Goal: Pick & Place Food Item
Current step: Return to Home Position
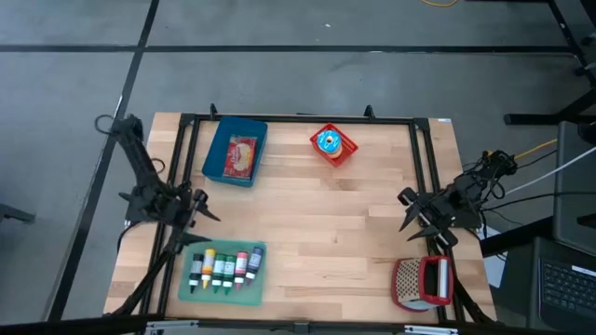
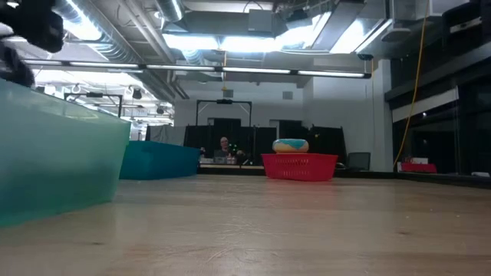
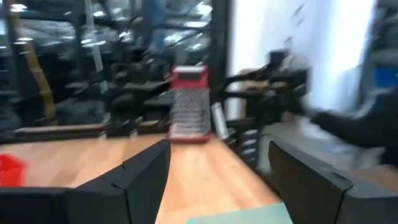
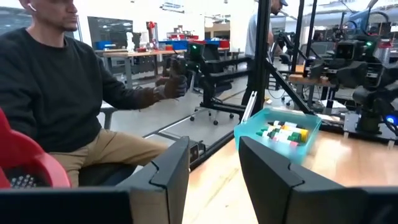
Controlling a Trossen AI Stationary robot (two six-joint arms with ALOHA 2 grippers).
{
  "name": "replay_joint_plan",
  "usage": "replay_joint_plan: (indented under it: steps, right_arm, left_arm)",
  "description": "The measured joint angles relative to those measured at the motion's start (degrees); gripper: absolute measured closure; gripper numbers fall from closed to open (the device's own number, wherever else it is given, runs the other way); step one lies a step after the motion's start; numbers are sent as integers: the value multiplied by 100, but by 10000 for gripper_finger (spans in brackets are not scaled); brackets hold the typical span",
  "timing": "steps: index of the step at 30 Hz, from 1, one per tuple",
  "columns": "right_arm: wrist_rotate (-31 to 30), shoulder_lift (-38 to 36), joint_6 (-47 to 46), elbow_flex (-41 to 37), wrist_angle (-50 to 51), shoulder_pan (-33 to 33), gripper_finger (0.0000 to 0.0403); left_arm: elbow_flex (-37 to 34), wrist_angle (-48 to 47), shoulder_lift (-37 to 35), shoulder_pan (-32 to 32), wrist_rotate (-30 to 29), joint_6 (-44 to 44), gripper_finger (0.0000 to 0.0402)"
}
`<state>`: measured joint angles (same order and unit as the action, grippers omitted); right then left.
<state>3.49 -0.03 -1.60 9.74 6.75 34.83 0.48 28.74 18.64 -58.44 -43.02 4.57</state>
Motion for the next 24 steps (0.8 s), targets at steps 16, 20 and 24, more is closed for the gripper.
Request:
replay_joint_plan:
  steps: [16, 20, 24]
  right_arm:
    - [-355, 1, -161, 0, 86, 0, 261]
    - [-350, 2, -95, 0, 248, 0, 261]
    - [-457, 2, -227, -255, 446, 0, 261]
  left_arm:
    - [3, -2112, -1811, -110, 416, 195, 135]
    - [3, -2452, -1851, 215, 1922, -46, 135]
    - [3, -2499, -1758, 502, 1767, -315, 135]
